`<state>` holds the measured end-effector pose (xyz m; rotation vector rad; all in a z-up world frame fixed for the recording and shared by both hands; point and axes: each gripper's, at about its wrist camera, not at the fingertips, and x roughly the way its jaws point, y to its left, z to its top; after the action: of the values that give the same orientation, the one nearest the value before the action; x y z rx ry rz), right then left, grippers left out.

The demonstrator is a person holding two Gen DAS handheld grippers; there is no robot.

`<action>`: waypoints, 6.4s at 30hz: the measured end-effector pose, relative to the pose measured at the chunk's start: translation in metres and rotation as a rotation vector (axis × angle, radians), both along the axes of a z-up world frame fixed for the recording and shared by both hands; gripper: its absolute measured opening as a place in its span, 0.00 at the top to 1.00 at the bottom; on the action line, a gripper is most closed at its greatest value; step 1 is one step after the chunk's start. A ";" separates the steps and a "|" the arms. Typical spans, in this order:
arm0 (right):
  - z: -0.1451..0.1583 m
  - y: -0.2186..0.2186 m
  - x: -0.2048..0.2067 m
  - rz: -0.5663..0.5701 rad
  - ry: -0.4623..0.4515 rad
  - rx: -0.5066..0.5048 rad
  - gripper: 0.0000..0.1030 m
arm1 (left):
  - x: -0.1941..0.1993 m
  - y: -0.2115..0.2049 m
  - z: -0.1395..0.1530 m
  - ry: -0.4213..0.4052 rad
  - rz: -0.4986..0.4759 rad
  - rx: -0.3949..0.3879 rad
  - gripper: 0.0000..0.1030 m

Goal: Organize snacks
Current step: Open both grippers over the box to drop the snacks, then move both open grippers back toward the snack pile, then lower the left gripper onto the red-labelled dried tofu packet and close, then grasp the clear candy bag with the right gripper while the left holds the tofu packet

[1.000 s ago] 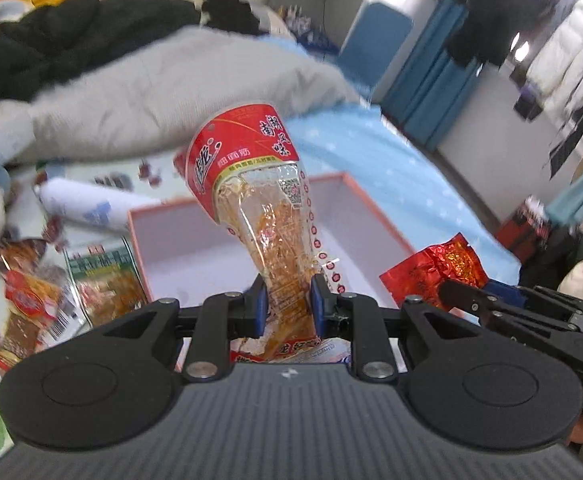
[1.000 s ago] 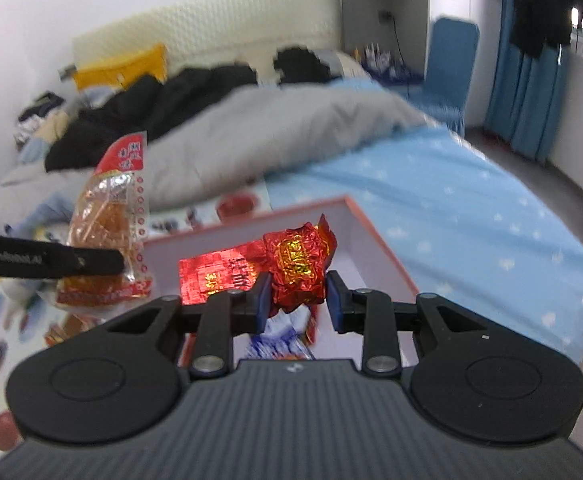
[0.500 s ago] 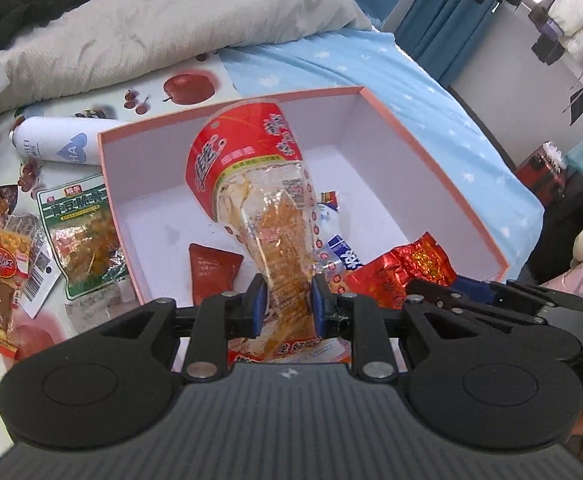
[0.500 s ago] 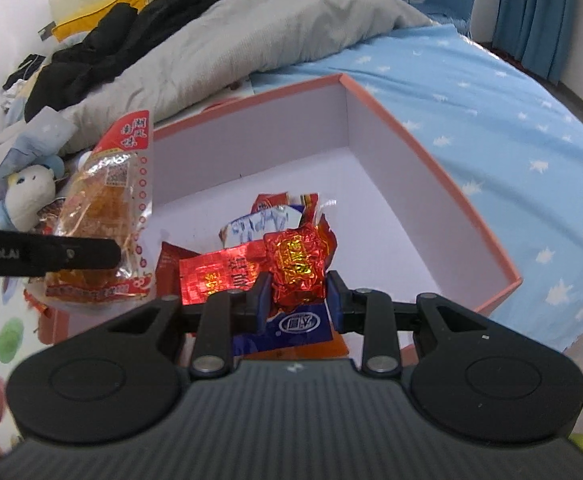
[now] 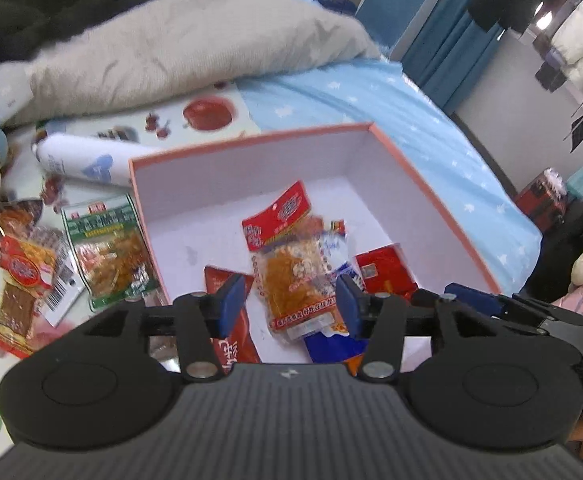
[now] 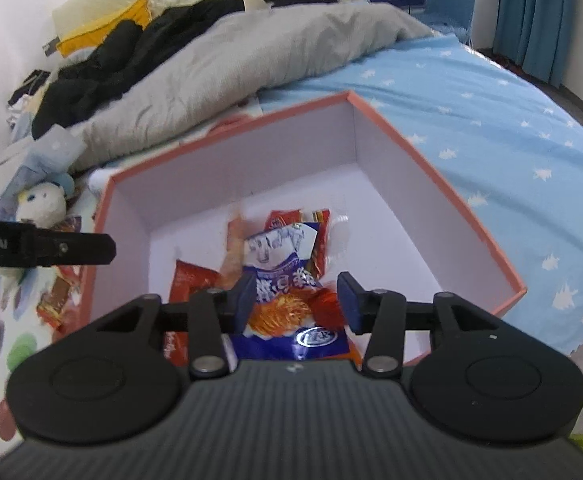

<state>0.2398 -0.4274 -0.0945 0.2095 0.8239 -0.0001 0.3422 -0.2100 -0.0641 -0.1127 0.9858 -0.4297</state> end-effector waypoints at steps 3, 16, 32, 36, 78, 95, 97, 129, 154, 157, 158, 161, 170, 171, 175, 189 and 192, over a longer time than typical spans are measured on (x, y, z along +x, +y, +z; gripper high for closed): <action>0.016 0.005 -0.005 0.005 -0.040 -0.001 0.54 | -0.009 0.007 0.021 -0.067 -0.005 0.002 0.45; 0.087 0.049 -0.041 0.083 -0.244 -0.013 0.54 | -0.062 0.061 0.091 -0.302 0.057 0.001 0.45; 0.094 0.112 -0.087 0.174 -0.299 -0.016 0.54 | -0.147 0.140 0.097 -0.386 0.148 -0.016 0.45; 0.082 0.131 -0.100 0.208 -0.284 -0.006 0.54 | -0.170 0.164 0.083 -0.371 0.193 -0.030 0.45; -0.036 0.241 -0.118 0.371 -0.177 -0.176 0.54 | -0.211 0.271 -0.094 -0.156 0.422 -0.031 0.38; -0.076 0.285 -0.029 0.436 -0.165 -0.266 0.37 | -0.067 0.292 -0.148 -0.146 0.289 0.087 0.21; -0.082 0.292 -0.017 0.426 -0.174 -0.322 0.37 | -0.051 0.291 -0.151 -0.153 0.271 0.101 0.19; -0.130 0.286 0.038 0.387 -0.005 -0.367 0.42 | 0.045 0.250 -0.202 -0.126 0.077 0.268 0.15; -0.106 0.285 -0.049 0.547 -0.014 -0.270 0.72 | -0.112 0.249 -0.177 -0.082 0.243 0.198 0.44; -0.105 0.286 -0.069 0.590 -0.004 -0.261 0.72 | -0.140 0.252 -0.172 -0.076 0.278 0.190 0.46; -0.105 0.286 -0.076 0.609 -0.002 -0.262 0.72 | -0.150 0.253 -0.170 -0.074 0.285 0.192 0.48; -0.104 0.286 -0.092 0.645 -0.008 -0.264 0.72 | -0.172 0.256 -0.166 -0.040 0.304 0.161 0.81; -0.092 0.275 -0.099 0.661 -0.021 -0.194 0.57 | -0.203 0.271 -0.154 -0.073 0.311 0.159 0.79; -0.090 0.273 -0.098 0.658 -0.027 -0.191 0.53 | -0.202 0.273 -0.152 -0.079 0.306 0.165 0.76; -0.086 0.269 -0.094 0.687 -0.061 -0.203 0.36 | -0.187 0.277 -0.150 -0.096 0.281 0.216 0.20; -0.117 0.260 -0.066 0.696 0.028 -0.150 0.17 | -0.126 0.285 -0.188 0.002 0.197 0.302 0.02; -0.121 0.258 -0.066 0.700 0.027 -0.127 0.15 | -0.127 0.285 -0.191 0.009 0.224 0.292 0.02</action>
<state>0.1743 -0.1694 -0.2153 -0.2066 0.8861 0.6018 0.2153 0.0750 -0.2552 0.0392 1.0218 -0.0776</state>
